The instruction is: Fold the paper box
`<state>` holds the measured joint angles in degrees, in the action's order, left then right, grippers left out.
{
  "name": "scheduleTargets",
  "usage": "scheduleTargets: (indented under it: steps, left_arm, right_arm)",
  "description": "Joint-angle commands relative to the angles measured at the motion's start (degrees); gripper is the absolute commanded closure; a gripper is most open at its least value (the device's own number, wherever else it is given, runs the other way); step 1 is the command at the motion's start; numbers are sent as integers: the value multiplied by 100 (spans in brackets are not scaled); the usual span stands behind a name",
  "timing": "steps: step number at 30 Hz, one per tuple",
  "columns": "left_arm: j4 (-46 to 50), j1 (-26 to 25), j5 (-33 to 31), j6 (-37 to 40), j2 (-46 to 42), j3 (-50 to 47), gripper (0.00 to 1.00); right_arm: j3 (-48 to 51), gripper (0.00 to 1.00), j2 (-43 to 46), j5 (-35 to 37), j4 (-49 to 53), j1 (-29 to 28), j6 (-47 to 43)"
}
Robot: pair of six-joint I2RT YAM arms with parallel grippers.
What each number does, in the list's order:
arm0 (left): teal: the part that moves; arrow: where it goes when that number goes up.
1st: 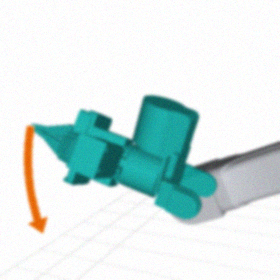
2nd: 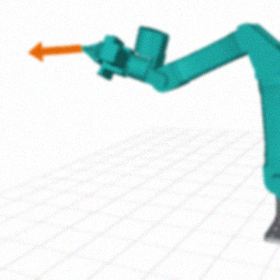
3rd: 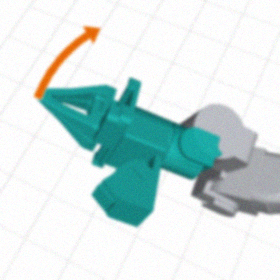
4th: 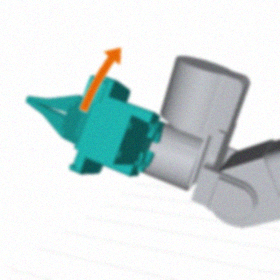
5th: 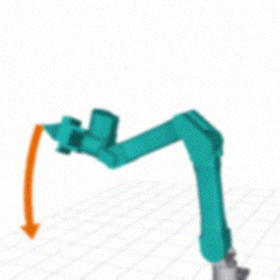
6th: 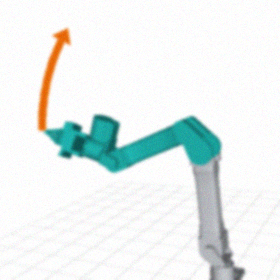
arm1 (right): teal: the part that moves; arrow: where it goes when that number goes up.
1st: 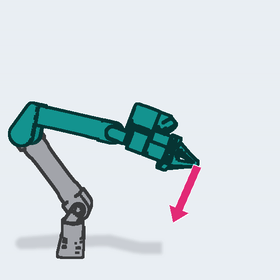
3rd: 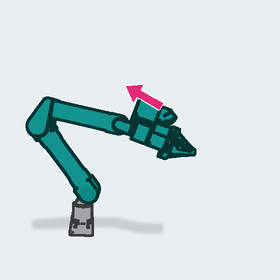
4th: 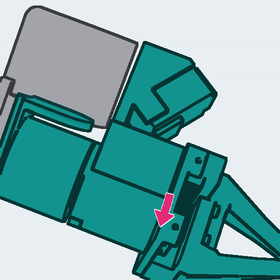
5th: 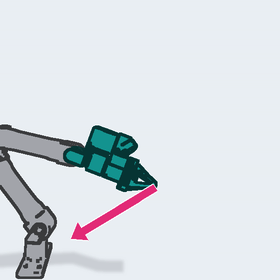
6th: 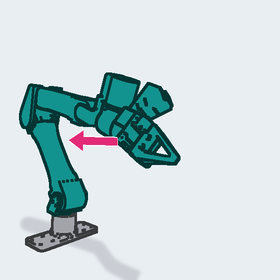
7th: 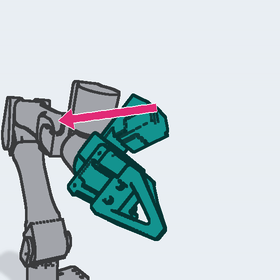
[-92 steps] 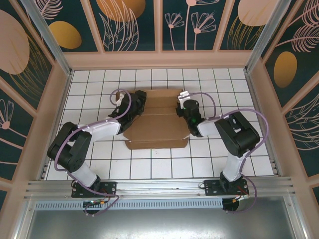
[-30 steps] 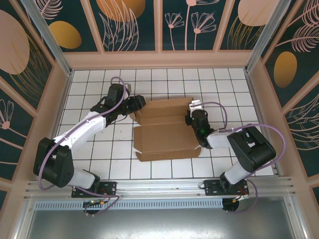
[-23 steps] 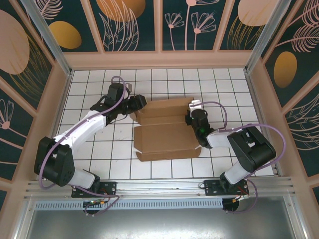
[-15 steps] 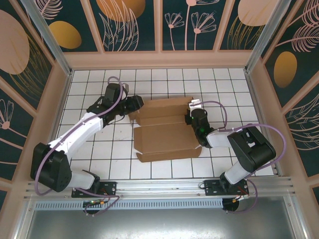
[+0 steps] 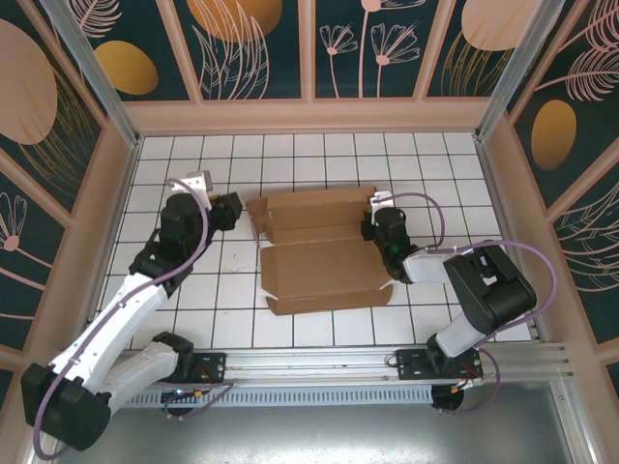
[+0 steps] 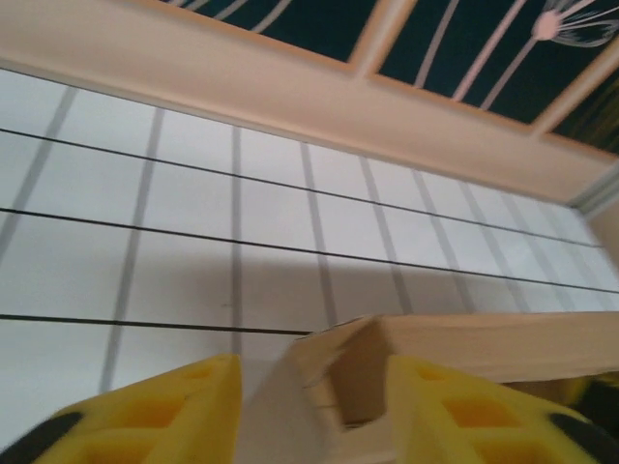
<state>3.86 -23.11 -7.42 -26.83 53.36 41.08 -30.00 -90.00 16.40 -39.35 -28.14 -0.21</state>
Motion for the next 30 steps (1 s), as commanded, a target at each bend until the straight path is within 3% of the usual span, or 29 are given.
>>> scheduleTargets:
  steps: [1, 4, 7, 9, 14, 20, 25, 30]
  left_arm:
    - [-673, 261, -971, 673, 122, -337, 66]
    - [-807, 643, -418, 724, 613, -338, 75]
    - [-1236, 854, -84, 841, 914, -491, 64]
    - [-1849, 1170, 661, 821, 1025, -796, 48]
    - [-1978, 1458, 2087, 1314, 1855, -573, 46]
    - [-2016, 1589, 2503, 1619, 2090, -587, 48]
    - [-1832, 1627, 2316, 1697, 2138, -569, 51]
    - [-1700, 1621, 2910, 1977, 2353, -549, 53]
  right_arm:
    - [-251, 86, -90, -225, 38, 37, 39]
    - [-484, 86, -271, -223, 258, 53, 47]
    - [-764, 86, -415, -304, 554, 89, 60]
    - [-961, 86, -518, -329, 788, 109, 73]
    - [-1464, 86, -705, -512, 1415, 189, 86]
    - [-1933, 86, -863, -609, 1973, 283, 59]
    - [-2274, 86, -1087, -831, 2346, 362, 59]
    - [-2321, 86, -1212, -984, 2347, 380, 78]
